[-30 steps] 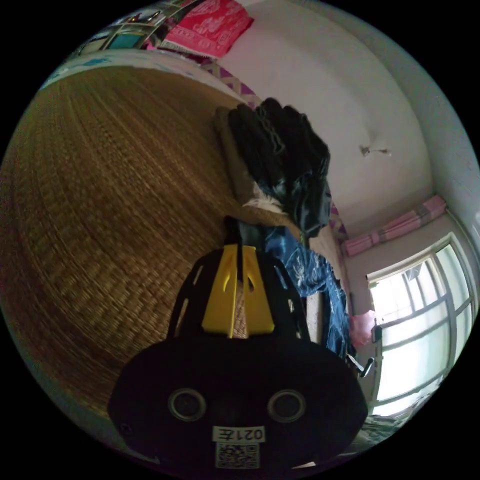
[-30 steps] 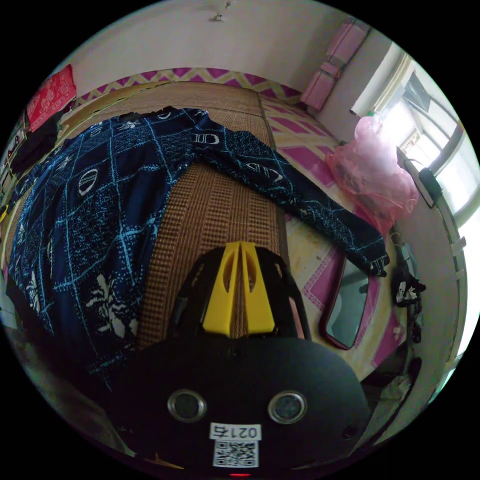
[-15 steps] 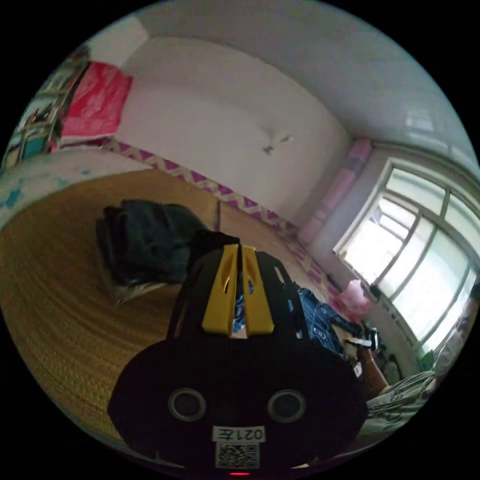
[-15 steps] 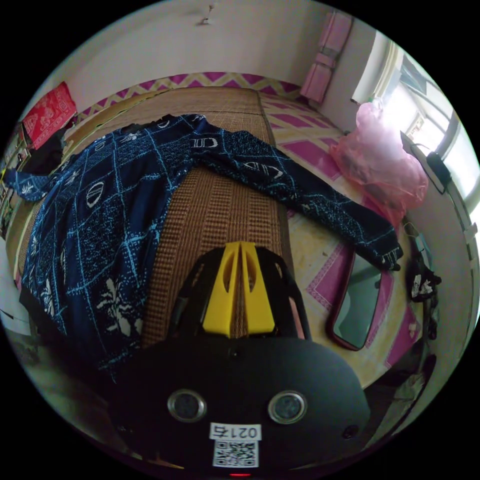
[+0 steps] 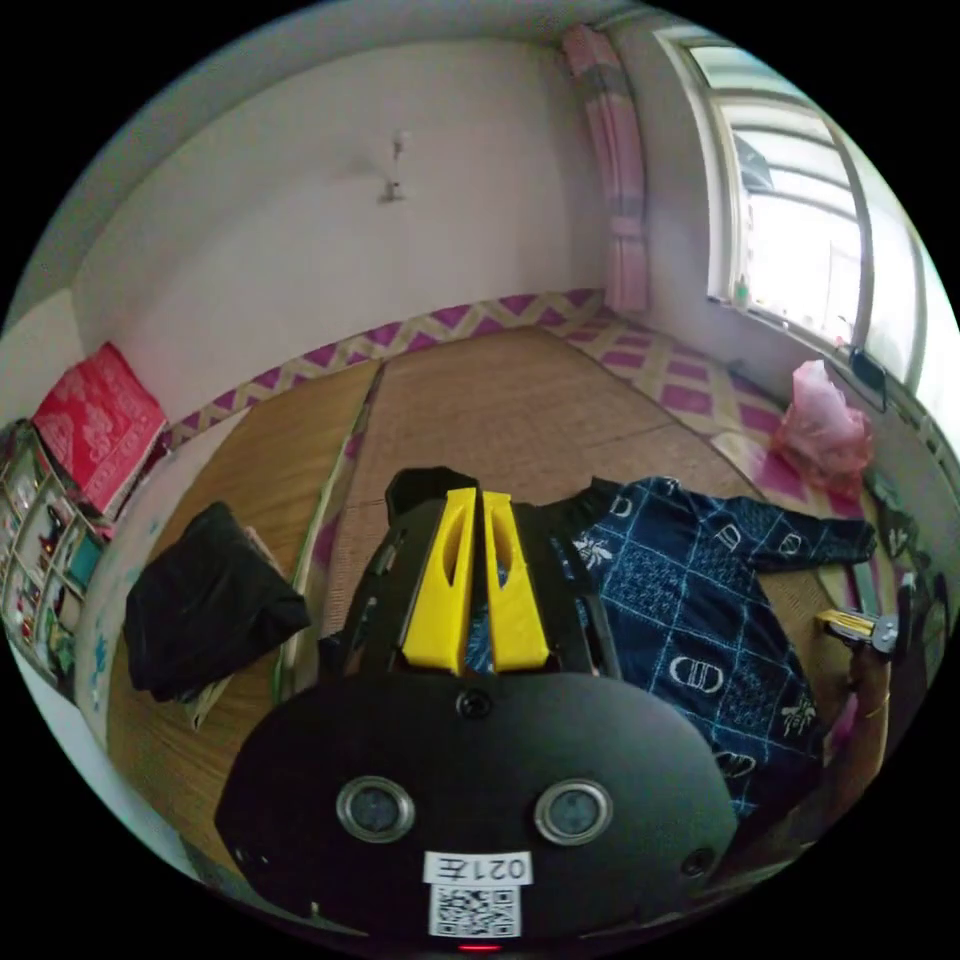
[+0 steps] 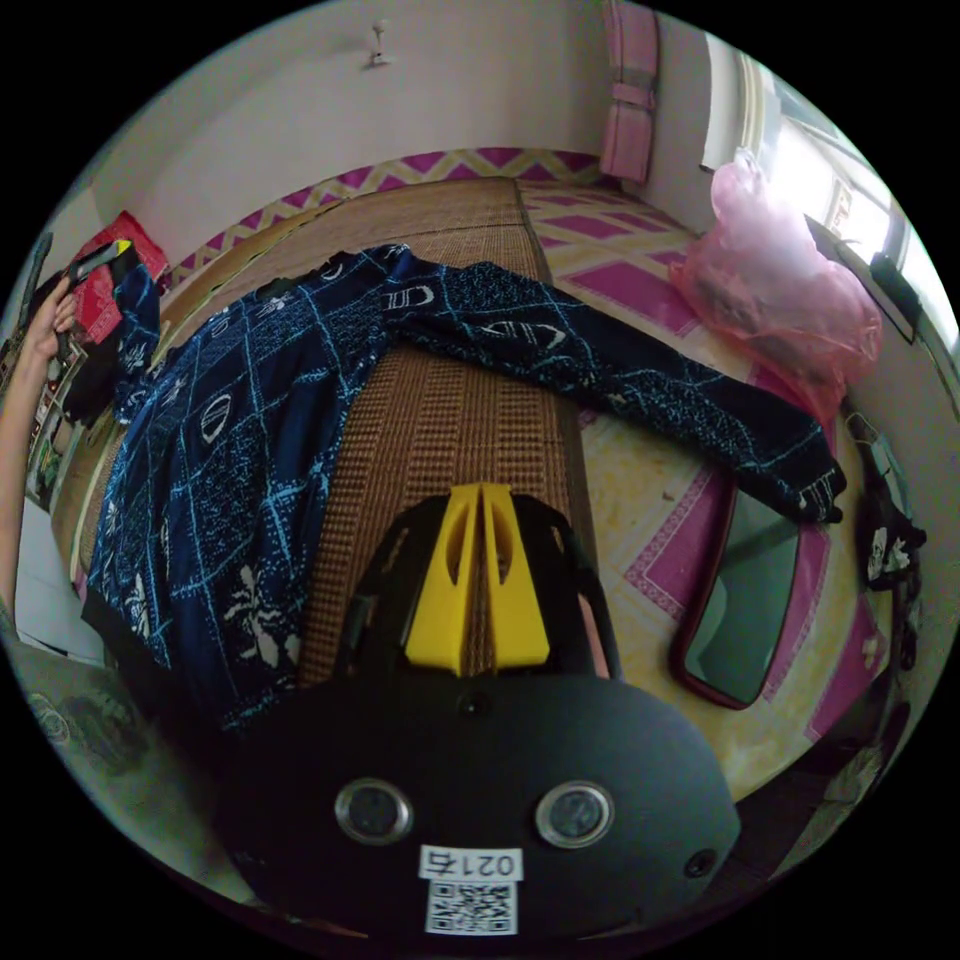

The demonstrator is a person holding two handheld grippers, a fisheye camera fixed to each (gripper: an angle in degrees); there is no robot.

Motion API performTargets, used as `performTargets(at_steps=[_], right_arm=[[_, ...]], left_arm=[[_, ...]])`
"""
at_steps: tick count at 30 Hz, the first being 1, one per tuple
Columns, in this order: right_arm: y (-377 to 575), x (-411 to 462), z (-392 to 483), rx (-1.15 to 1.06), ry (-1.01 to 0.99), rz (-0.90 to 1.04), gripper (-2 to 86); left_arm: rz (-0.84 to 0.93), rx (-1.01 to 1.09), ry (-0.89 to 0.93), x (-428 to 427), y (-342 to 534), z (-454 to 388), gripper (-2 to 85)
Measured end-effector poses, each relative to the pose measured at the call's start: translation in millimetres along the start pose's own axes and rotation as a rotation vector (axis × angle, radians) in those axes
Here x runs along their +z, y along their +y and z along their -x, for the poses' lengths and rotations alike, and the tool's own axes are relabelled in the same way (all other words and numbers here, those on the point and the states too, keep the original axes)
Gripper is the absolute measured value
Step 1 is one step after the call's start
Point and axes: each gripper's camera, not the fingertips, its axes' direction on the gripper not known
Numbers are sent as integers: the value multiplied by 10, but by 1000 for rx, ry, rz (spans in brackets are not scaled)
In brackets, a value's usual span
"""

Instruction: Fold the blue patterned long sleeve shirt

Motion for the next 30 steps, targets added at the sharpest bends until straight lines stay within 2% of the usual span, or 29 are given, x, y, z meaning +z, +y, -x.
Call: performTargets(at_steps=[6, 10, 18, 22, 25, 30], right_arm=[[-22, 10, -202, 12, -29, 0, -5], [-36, 13, -330, 23, -51, -1, -5], [-69, 14, -507, 14, -32, -2, -5], [-84, 10, -609, 19, -41, -1, -5], [-94, 3, -685, 21, -43, -1, -5], [-109, -16, -770, 10, -19, -2, -5]], left_arm=[[-40, 150, 92, 392, -210, -1469, -10], [-27, 193, 145, 713, -240, -2157, -10], [149, 172, 231, 2383, 220, -3560, -9], [181, 174, 330, 2950, 452, -3974, -5], [203, 175, 485, 3322, 650, -4129, 10], [219, 102, 717, 3542, 769, -3836, 163]])
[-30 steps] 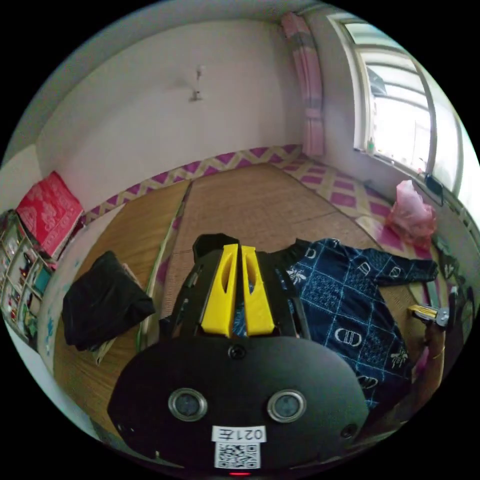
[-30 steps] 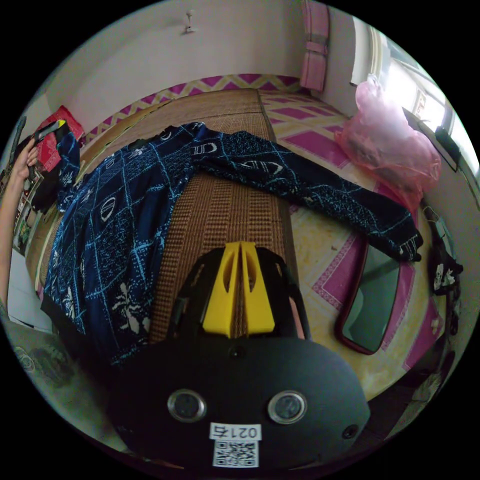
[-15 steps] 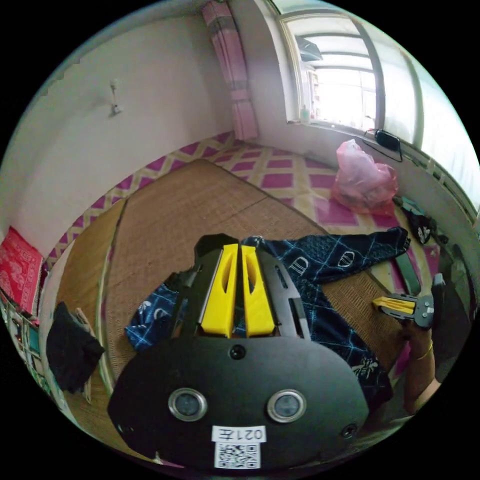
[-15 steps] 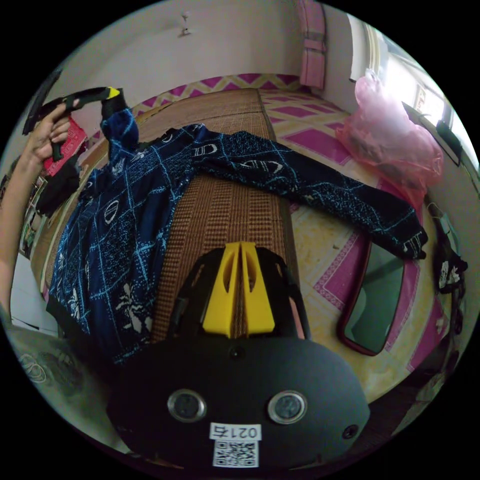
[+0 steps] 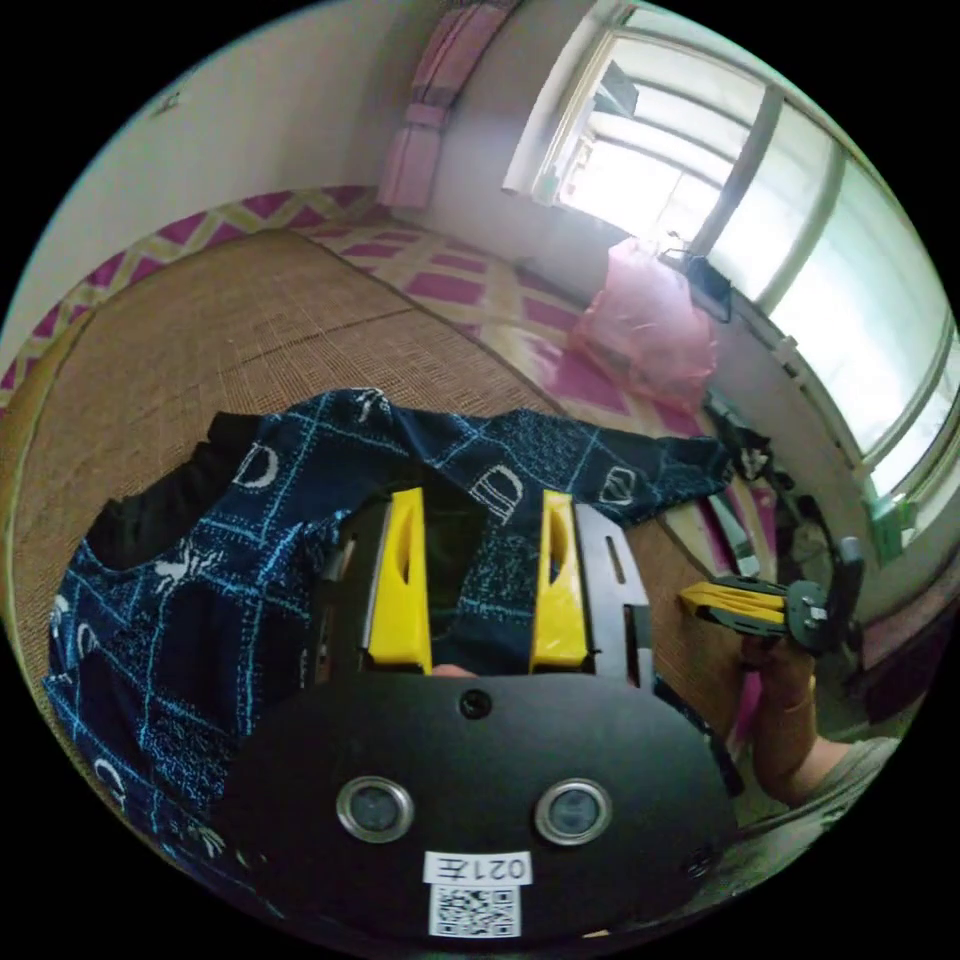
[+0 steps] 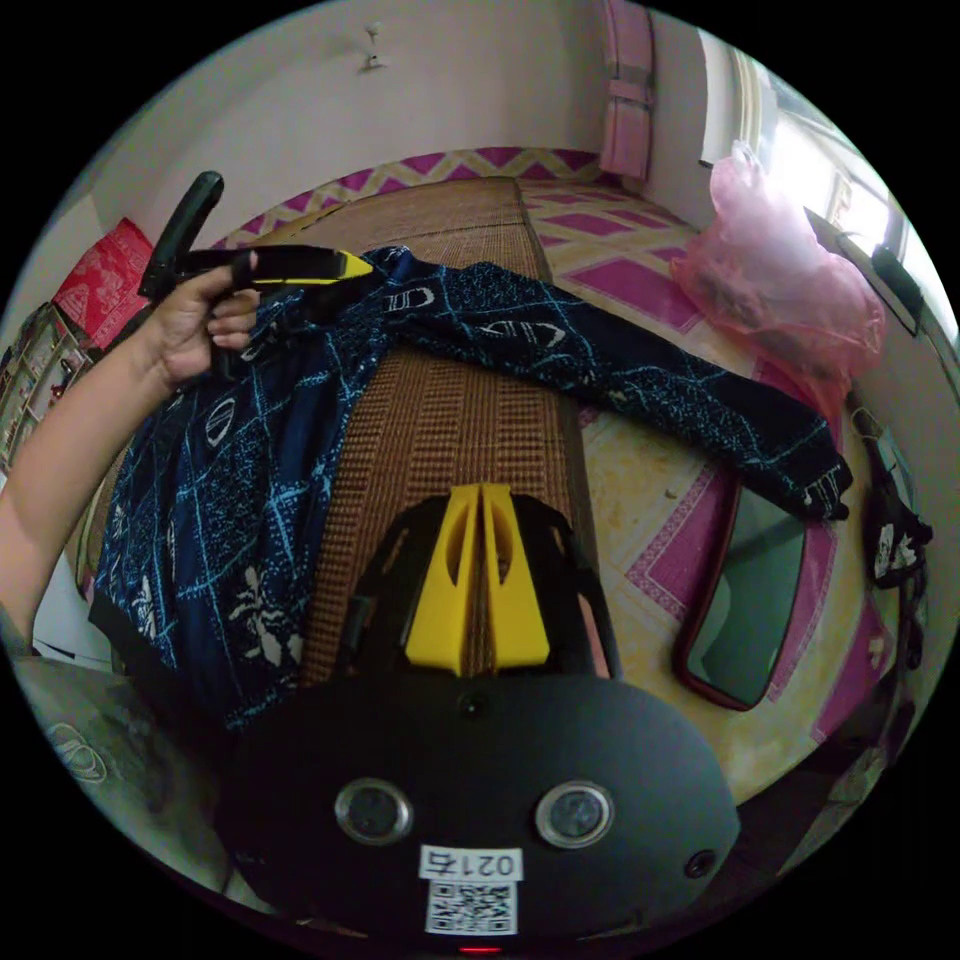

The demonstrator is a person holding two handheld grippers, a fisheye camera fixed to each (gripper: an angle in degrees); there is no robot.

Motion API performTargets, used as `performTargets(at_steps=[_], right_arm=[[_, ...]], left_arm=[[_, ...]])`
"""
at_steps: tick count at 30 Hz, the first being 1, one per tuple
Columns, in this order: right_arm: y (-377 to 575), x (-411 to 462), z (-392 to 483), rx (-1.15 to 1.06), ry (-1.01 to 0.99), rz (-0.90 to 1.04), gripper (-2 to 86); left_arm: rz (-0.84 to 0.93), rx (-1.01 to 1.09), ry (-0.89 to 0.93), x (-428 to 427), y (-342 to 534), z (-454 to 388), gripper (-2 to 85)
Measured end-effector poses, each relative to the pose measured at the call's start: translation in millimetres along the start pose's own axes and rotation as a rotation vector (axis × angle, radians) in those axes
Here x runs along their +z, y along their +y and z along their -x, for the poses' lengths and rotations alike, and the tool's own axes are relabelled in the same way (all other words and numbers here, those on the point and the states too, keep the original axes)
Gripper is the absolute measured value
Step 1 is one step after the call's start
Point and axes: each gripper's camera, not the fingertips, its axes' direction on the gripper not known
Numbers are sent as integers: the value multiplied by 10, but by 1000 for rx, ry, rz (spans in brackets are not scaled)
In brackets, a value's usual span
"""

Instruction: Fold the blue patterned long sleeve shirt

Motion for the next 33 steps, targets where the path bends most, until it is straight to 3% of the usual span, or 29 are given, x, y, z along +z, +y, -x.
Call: performTargets(at_steps=[7, 12, 17, 20, 22, 25, 33], right_arm=[[-16, -46, -156, 5, -6, 0, -5], [-20, -203, -515, 96, -219, -21, 0], [59, -577, -770, 143, -83, -79, 4], [146, -834, -1228, 268, -17, -133, 22], [228, -936, -1626, 395, 1, -166, 75], [384, -1027, -2263, 583, -57, -230, 98], [539, -725, -3122, 948, -287, -302, 110]], left_arm=[[-103, -12, 90, -478, 256, 182, 113], [-44, -65, 87, -279, 452, 378, 97], [56, -56, 66, 206, 542, 438, 64], [121, 10, 139, 364, 608, 392, 55], [40, 46, 158, 230, 675, 371, 55], [-89, 61, 228, -76, 776, 401, 60], [-82, 84, 277, -711, 1010, 295, 65]])
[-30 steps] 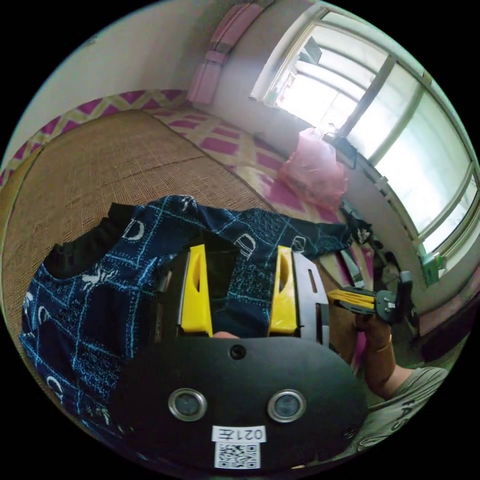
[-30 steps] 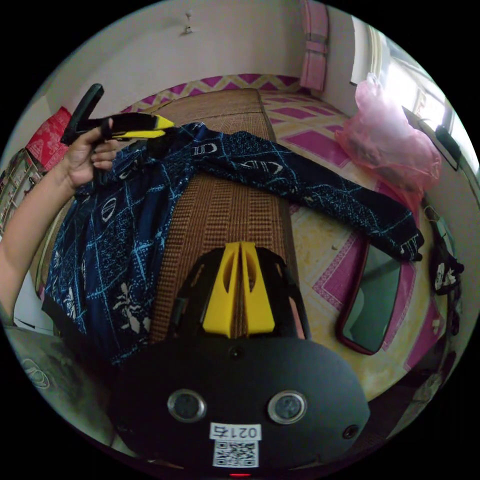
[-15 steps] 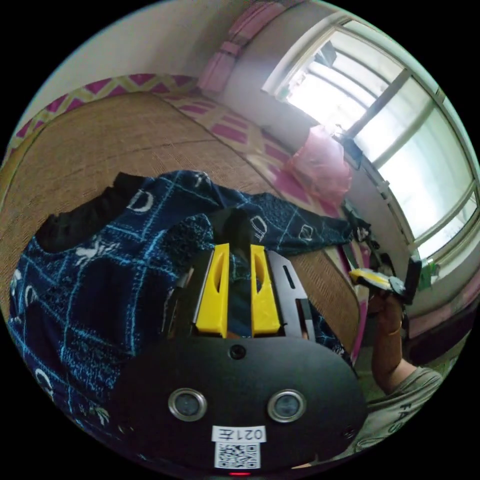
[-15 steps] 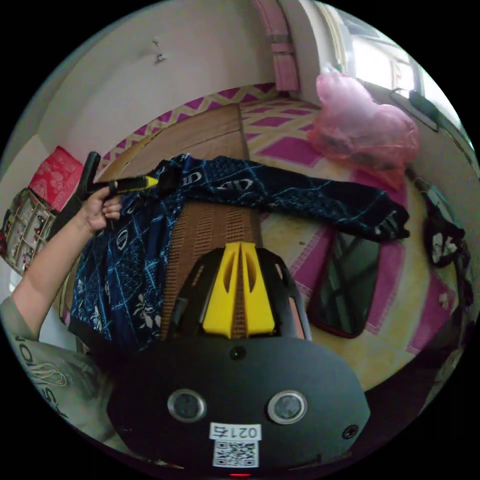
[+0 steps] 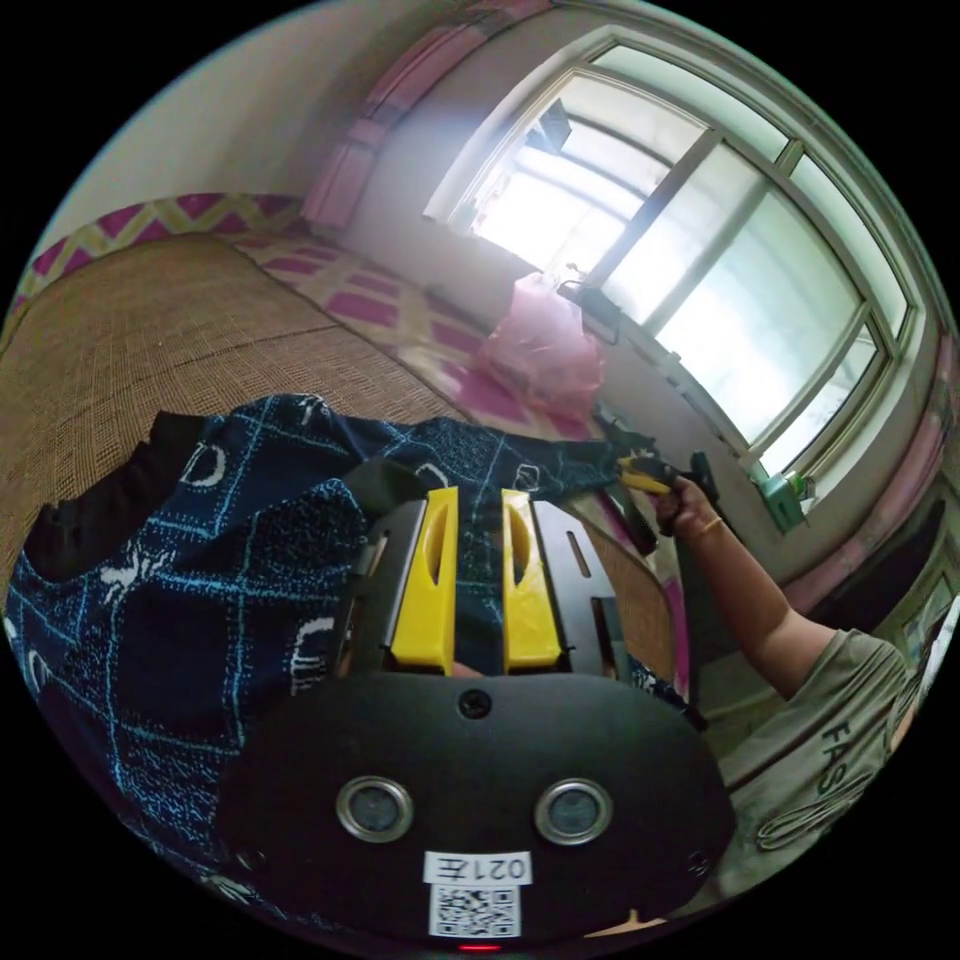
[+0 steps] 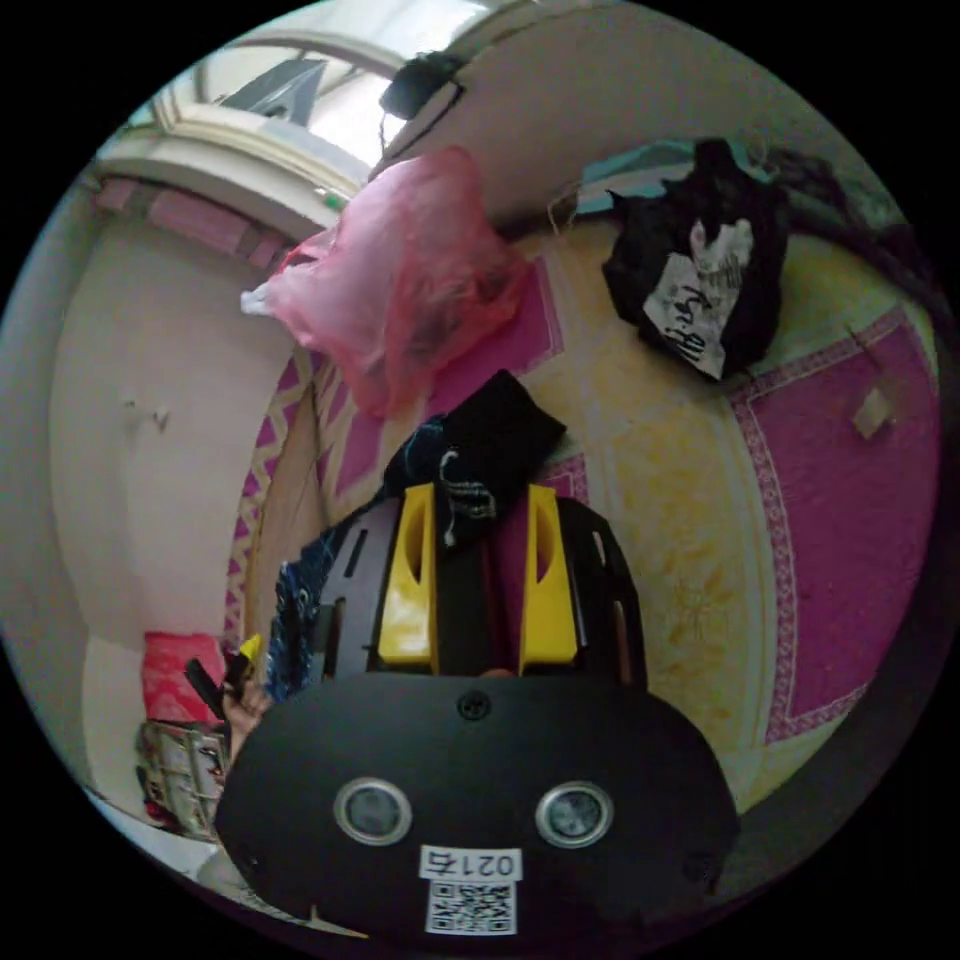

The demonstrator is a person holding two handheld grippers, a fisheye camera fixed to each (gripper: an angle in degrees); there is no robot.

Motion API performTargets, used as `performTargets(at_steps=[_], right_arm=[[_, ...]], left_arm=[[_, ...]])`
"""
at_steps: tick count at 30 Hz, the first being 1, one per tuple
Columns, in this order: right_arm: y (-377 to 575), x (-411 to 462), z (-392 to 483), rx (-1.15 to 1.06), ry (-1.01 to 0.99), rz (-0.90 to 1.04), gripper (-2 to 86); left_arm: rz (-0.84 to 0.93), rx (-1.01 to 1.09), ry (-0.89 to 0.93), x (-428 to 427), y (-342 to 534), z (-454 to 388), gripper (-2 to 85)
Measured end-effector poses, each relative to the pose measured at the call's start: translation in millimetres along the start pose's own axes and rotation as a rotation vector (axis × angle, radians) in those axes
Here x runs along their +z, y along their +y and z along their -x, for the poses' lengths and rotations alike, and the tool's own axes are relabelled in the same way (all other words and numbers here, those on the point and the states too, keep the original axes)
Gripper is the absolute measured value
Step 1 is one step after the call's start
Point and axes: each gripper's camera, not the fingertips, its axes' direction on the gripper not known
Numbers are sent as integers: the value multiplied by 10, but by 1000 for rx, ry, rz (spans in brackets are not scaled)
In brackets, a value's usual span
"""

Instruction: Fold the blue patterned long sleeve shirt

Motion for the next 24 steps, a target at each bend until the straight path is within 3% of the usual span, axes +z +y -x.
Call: performTargets(at_steps=[5, 9, 13, 18, 24], right_arm=[[92, -49, 175, 30, -137, -79, 29], [531, -378, 1600, -353, -46, -207, 16], [1338, -414, 3132, -719, -80, -238, 14], [2825, 70, 5078, -1115, -178, -143, 12], [4613, 1460, 6389, -1387, -164, 118, 11]], left_arm=[[24, 13, -46, -457, 220, -203, 58], [-3, 14, -173, -1094, 458, -315, 38], [-45, -19, -277, -1765, 688, -350, 0], [-112, -53, -378, -2952, 1257, -427, -9], [-97, -135, -528, -4140, 2140, -409, -10]])
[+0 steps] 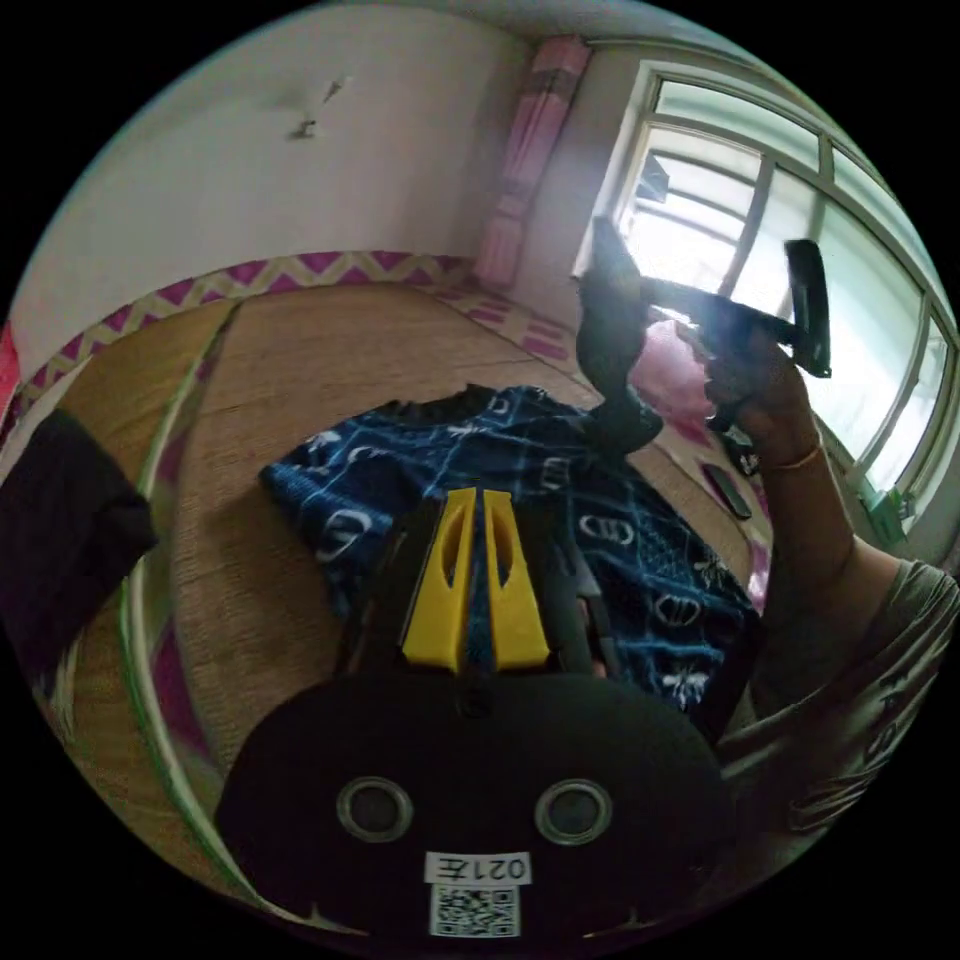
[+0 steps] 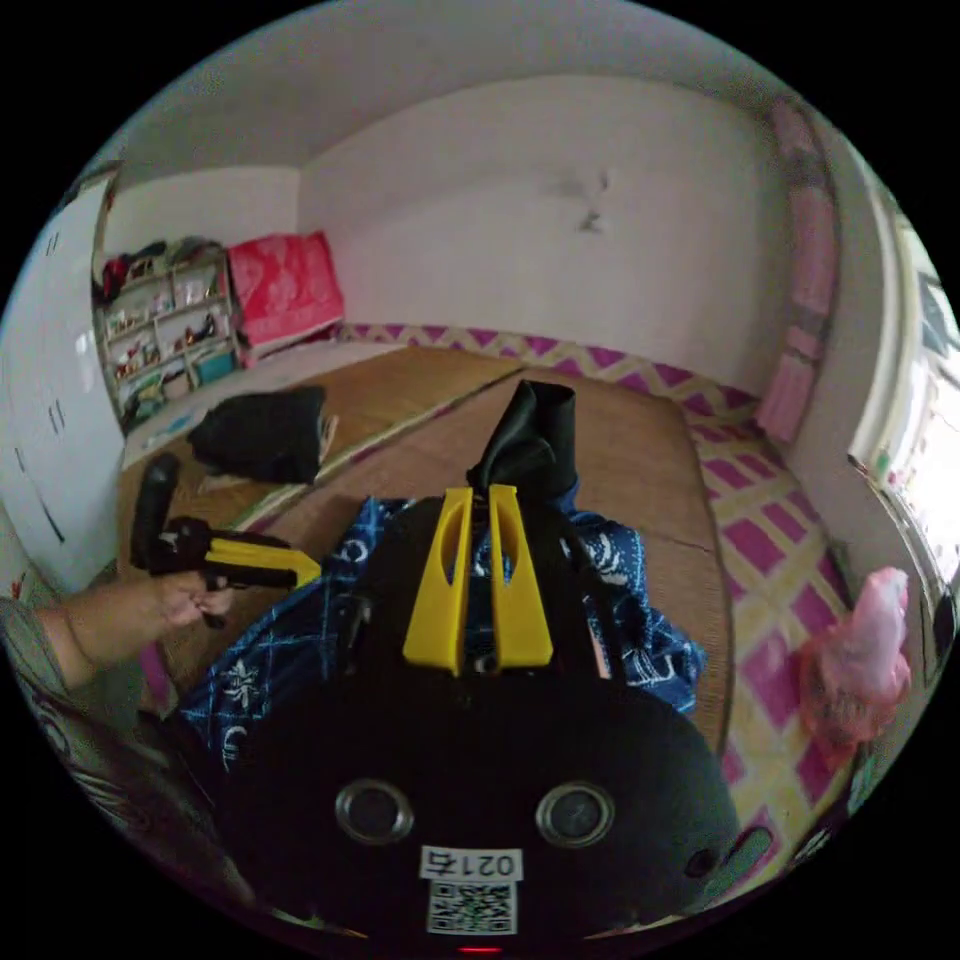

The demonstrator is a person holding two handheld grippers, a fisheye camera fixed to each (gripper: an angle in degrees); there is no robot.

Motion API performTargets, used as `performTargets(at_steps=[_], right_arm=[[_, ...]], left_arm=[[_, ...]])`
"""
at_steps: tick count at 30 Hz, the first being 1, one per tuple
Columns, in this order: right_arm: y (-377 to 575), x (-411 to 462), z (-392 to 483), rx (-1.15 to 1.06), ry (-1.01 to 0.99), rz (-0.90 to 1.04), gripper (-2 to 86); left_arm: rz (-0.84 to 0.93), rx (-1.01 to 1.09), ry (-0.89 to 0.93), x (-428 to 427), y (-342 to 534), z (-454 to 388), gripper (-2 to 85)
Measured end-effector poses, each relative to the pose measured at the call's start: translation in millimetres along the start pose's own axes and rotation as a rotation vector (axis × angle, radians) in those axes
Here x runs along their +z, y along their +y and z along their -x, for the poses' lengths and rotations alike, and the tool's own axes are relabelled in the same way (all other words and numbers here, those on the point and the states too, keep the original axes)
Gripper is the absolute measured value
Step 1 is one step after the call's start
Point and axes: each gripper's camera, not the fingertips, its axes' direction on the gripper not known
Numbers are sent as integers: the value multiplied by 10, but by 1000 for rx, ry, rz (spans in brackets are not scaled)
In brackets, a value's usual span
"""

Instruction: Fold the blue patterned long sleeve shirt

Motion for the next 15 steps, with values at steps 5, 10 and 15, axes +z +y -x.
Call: performTargets(at_steps=[5, 10, 15], right_arm=[[39, 1503, 1116, -192, -9, 228, 13], [26, 1893, 1706, -293, 97, 217, 21], [163, 2473, 2206, -451, 139, 397, 54]], left_arm=[[25, -94, 19, -577, 503, 442, -10], [9, -136, 16, -1083, 798, 676, -9], [-16, -159, 47, -1450, 928, 766, -9]])
